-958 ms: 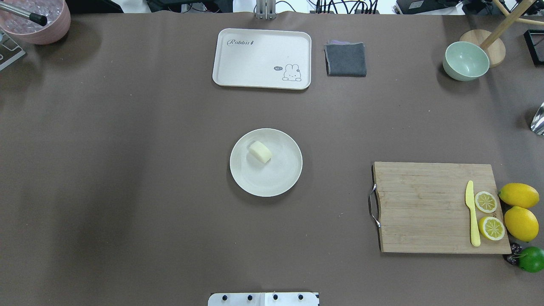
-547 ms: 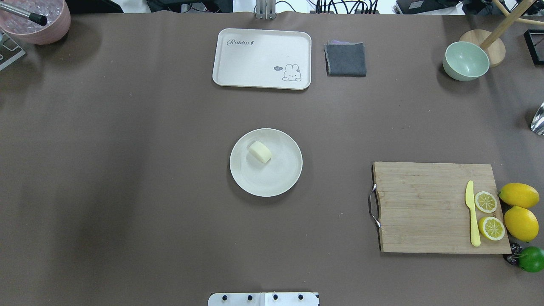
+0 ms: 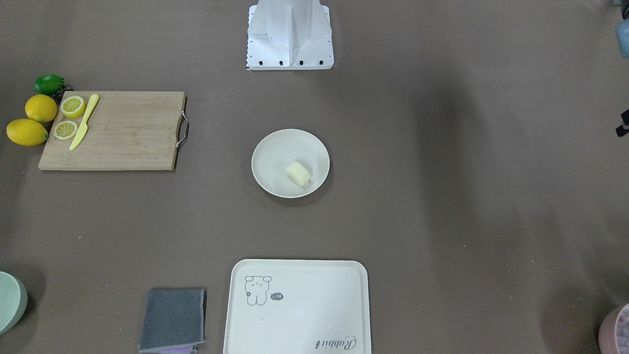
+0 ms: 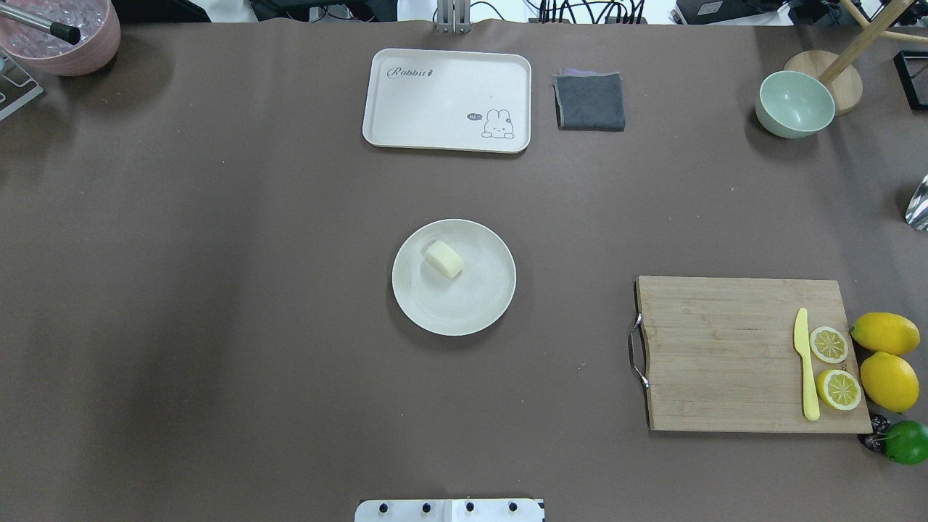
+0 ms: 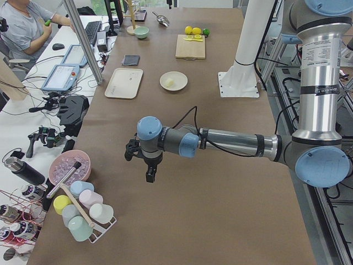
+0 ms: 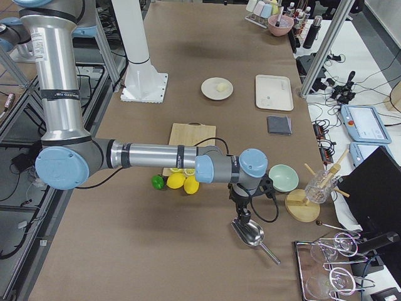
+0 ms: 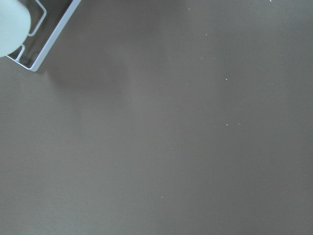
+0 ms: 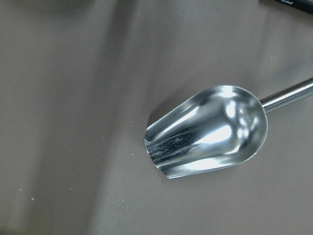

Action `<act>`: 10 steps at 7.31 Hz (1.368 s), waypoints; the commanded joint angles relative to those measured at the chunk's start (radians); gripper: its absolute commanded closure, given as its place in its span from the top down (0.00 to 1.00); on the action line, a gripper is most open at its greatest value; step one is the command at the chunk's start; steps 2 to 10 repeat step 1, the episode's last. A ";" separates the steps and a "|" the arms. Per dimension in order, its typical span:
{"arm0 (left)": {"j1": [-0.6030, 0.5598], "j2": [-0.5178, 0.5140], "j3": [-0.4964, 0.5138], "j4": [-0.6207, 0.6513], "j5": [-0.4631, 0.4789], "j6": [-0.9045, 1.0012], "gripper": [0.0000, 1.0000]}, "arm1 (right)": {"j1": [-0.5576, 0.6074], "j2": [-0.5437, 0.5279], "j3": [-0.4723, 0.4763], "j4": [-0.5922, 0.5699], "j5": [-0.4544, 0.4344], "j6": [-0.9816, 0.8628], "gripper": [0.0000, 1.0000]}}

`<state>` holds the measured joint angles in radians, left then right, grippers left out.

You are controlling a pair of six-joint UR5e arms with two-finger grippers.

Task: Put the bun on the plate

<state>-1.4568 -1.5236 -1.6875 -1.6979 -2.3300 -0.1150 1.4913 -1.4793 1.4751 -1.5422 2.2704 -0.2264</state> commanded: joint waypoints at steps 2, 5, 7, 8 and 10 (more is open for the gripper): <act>-0.014 -0.003 0.014 0.009 0.000 0.000 0.98 | -0.036 0.022 0.004 0.002 0.001 0.035 1.00; -0.014 -0.003 0.014 0.009 0.000 0.000 0.98 | -0.036 0.022 0.004 0.002 0.001 0.035 1.00; -0.014 -0.003 0.014 0.009 0.000 0.000 0.98 | -0.036 0.022 0.004 0.002 0.001 0.035 1.00; -0.014 -0.003 0.014 0.009 0.000 0.000 0.98 | -0.036 0.022 0.004 0.002 0.001 0.035 1.00; -0.014 -0.003 0.014 0.009 0.000 0.000 0.98 | -0.036 0.022 0.004 0.002 0.001 0.035 1.00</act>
